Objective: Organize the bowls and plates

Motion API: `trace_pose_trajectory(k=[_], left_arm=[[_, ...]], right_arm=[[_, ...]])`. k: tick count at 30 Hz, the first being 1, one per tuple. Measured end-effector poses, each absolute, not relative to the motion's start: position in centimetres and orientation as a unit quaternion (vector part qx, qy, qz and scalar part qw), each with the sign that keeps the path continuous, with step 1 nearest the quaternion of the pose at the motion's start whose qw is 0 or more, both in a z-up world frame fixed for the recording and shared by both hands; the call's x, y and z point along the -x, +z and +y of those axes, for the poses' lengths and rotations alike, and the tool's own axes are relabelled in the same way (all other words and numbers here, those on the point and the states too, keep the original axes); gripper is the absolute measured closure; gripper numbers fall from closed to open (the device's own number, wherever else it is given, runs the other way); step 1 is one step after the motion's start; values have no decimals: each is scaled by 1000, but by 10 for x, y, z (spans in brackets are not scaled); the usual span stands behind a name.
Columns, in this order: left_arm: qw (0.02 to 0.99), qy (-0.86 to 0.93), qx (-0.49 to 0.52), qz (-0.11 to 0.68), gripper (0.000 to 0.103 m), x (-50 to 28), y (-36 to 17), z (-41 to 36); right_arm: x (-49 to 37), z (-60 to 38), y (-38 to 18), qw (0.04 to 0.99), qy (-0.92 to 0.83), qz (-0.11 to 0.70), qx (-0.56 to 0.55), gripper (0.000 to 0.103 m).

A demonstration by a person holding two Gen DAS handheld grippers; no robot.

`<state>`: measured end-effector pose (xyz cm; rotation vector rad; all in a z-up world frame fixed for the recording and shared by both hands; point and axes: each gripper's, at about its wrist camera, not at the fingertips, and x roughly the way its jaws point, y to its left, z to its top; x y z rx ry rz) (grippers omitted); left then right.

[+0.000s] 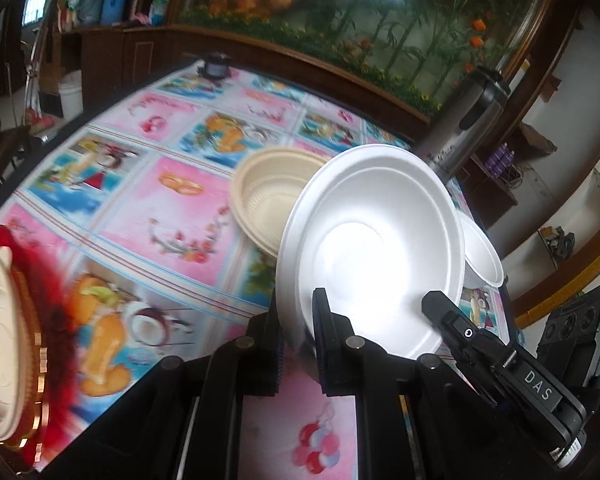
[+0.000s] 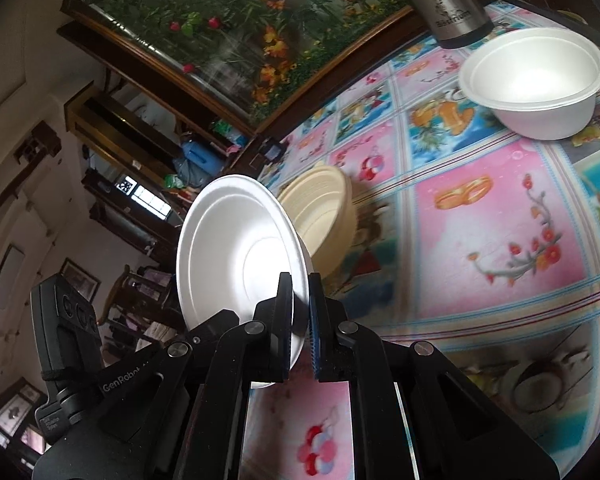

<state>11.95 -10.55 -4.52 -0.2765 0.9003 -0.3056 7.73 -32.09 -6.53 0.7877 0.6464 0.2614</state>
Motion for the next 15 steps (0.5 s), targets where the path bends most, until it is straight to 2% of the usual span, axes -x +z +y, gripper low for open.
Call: trace_pose_trajectory(k=[15], left_arm=[[905, -104, 156, 383, 90, -84, -18, -24]], right_arm=[[-86, -245, -36, 864, 191, 311, -346, 96]])
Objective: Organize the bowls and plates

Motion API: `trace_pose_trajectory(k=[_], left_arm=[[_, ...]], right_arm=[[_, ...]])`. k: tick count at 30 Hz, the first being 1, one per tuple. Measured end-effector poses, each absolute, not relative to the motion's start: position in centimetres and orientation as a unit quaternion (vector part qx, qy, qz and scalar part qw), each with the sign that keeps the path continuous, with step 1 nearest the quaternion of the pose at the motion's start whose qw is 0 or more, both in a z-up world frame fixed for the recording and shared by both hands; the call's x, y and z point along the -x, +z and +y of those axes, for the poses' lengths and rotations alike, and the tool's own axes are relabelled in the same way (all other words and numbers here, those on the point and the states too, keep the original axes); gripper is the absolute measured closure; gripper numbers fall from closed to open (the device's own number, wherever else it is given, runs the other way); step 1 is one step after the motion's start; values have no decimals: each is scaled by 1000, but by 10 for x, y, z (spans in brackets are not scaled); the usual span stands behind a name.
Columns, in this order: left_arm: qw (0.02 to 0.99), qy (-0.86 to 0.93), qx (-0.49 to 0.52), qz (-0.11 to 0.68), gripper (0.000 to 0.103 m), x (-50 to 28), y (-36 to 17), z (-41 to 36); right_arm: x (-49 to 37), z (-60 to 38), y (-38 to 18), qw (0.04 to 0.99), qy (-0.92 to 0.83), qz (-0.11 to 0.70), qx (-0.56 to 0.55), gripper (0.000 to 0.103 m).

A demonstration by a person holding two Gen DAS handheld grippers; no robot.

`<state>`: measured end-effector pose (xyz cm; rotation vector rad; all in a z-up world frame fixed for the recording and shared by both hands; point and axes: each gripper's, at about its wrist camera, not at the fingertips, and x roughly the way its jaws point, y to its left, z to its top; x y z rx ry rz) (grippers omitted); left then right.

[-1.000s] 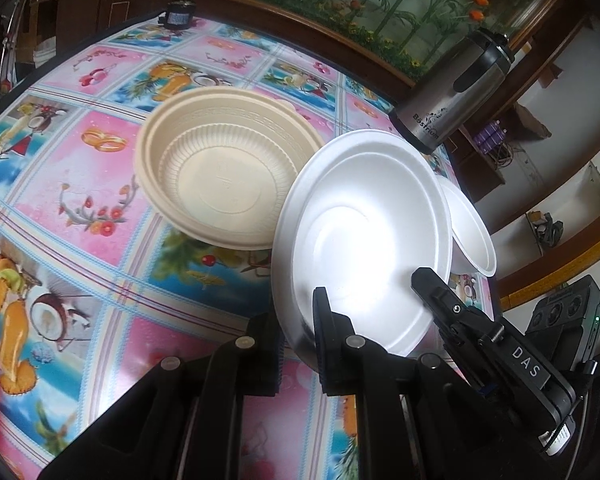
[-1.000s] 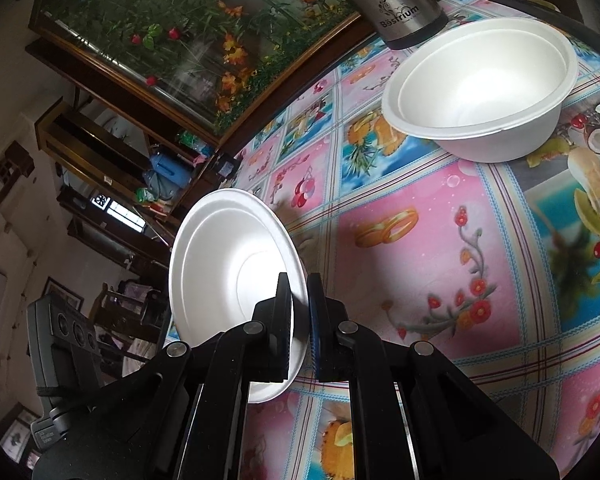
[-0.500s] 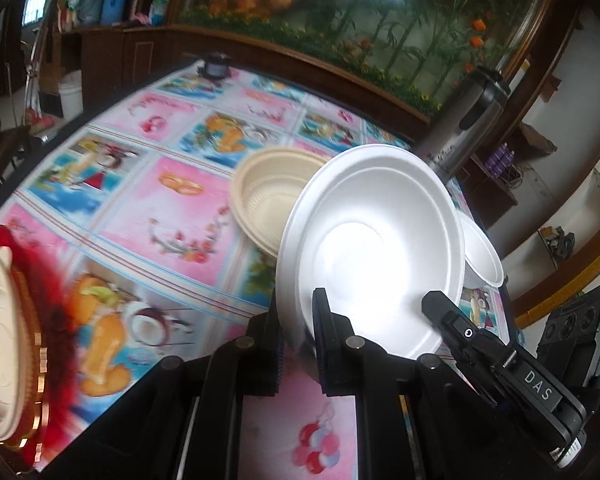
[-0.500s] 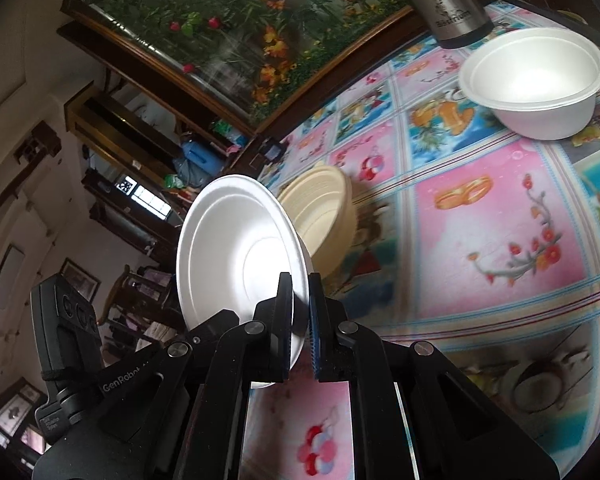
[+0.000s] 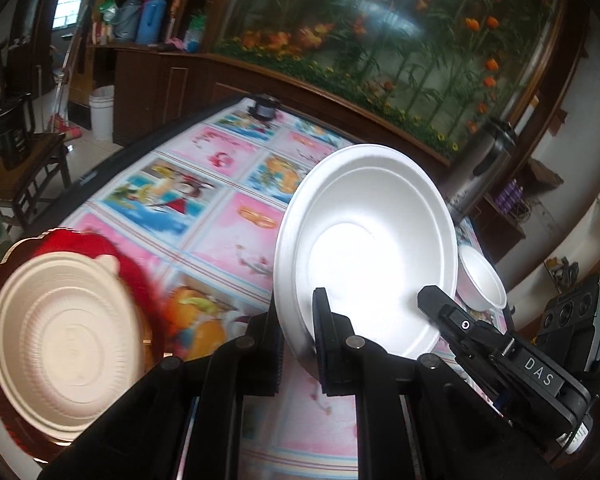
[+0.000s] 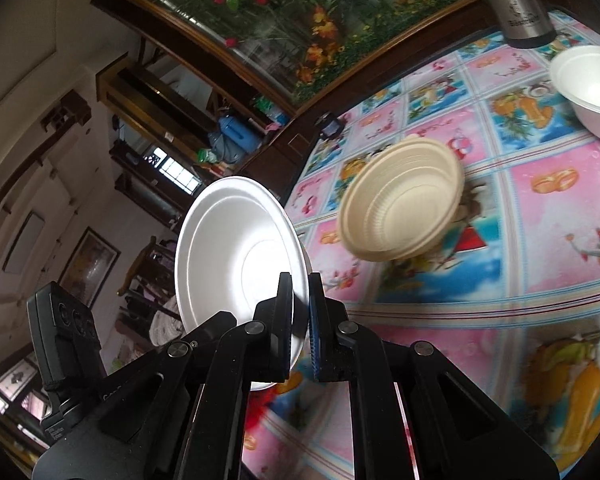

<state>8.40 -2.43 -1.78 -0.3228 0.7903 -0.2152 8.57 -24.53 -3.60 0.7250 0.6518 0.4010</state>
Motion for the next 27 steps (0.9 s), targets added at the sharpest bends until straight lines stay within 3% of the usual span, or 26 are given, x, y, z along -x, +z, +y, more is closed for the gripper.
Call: trace_pose_trajectory(k=[27], left_arm=[[914, 4, 189, 359, 90, -49, -23, 102]], right_arm=[[-109, -90, -40, 836, 280, 371, -293, 96]])
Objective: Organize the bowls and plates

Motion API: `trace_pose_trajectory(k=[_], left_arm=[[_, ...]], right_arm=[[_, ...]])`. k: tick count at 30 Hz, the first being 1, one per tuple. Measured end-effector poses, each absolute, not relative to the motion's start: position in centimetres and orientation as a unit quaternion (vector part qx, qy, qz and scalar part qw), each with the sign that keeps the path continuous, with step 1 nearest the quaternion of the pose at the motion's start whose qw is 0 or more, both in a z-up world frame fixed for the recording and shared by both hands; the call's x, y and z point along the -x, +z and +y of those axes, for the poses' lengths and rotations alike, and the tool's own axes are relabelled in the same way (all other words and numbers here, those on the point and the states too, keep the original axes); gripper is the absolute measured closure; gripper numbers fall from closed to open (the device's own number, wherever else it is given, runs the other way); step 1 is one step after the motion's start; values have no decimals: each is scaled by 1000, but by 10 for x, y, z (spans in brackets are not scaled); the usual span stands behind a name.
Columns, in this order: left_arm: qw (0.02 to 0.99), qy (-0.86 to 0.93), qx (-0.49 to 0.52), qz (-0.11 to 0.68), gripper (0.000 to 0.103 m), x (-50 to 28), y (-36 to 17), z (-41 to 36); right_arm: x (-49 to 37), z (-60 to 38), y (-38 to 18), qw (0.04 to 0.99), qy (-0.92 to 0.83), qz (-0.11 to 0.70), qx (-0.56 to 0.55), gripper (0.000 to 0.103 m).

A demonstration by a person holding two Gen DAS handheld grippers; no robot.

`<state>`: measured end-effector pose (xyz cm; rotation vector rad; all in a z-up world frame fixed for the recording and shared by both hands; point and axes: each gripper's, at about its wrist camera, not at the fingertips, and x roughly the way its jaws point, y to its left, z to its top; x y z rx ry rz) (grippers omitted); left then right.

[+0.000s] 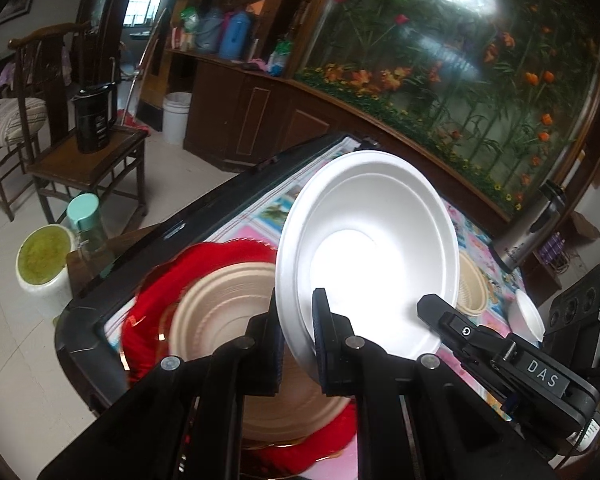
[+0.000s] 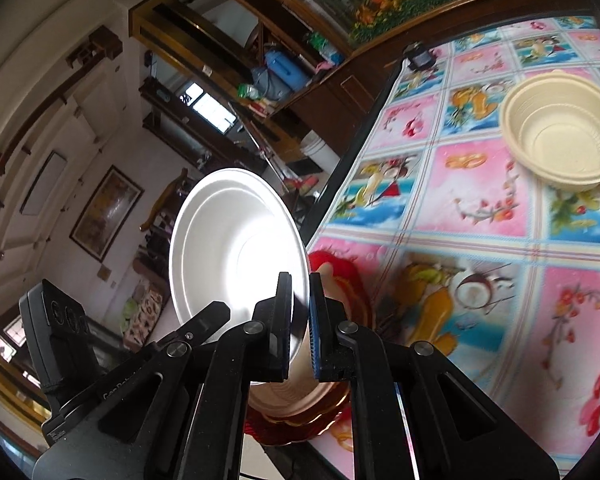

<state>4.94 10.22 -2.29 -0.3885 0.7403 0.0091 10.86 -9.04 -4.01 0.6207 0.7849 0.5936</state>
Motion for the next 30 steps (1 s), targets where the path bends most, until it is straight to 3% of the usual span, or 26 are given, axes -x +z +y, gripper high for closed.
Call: trace_pose_trajectory(k=[18, 21, 23, 26, 30], left_arm=[[882, 14, 188, 431, 88, -49, -56, 130], [880, 10, 181, 440, 82, -48, -56, 132], [879, 10, 177, 442, 67, -46, -54, 134], [885, 23, 174, 430, 55, -40, -48, 142], [892, 34, 181, 413, 51, -35, -39, 153]], right_arm=[[-106, -51, -68, 823, 276, 419, -267, 96], [-105, -49, -70, 821, 277, 422, -267, 96], [-106, -50, -72, 820, 274, 423, -270, 96], [-108, -55, -76, 817, 267, 429, -277, 96], [-112, -55, -84, 808, 265, 443, -283, 96]])
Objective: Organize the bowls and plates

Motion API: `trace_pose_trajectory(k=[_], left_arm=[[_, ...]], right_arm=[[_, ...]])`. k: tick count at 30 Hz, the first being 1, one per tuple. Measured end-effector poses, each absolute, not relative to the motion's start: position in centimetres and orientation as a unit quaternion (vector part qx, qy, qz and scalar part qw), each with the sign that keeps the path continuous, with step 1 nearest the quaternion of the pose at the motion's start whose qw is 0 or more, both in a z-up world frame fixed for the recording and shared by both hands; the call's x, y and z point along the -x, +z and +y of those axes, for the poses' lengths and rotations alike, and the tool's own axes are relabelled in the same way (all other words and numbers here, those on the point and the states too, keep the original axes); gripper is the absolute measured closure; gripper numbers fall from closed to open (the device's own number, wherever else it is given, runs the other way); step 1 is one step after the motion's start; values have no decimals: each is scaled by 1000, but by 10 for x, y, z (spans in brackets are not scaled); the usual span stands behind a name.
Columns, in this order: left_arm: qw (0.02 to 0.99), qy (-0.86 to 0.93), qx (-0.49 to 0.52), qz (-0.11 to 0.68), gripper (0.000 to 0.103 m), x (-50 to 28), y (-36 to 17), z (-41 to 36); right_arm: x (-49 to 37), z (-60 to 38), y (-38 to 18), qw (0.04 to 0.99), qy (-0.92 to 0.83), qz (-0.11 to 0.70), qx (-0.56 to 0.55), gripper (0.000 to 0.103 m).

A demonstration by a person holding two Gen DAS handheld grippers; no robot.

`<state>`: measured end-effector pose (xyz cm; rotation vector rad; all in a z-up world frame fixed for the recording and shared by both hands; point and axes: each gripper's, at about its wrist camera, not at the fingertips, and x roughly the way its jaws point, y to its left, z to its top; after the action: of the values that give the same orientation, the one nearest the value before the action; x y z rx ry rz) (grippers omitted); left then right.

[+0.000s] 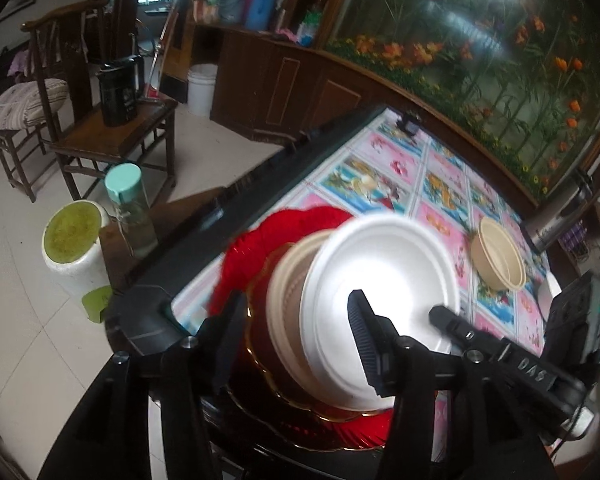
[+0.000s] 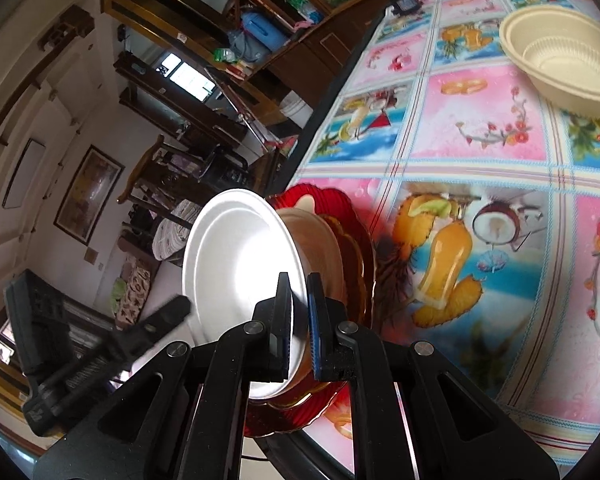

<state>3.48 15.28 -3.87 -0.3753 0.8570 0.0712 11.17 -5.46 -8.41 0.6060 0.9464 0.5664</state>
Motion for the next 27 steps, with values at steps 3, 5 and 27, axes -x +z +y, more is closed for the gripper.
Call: trace_pose_trajectory(k=[3, 5, 27], left_arm=[[895, 41, 185, 405, 50, -33, -35, 159], [895, 46, 186, 403, 50, -32, -34, 161], [890, -59, 93, 442, 45, -32, -37, 61]], right_arm=[[-111, -47, -86, 809, 269, 445, -274, 96], [-110, -43, -85, 813, 267, 443, -265, 96], [-99, -109, -55, 874, 199, 369, -244, 67]])
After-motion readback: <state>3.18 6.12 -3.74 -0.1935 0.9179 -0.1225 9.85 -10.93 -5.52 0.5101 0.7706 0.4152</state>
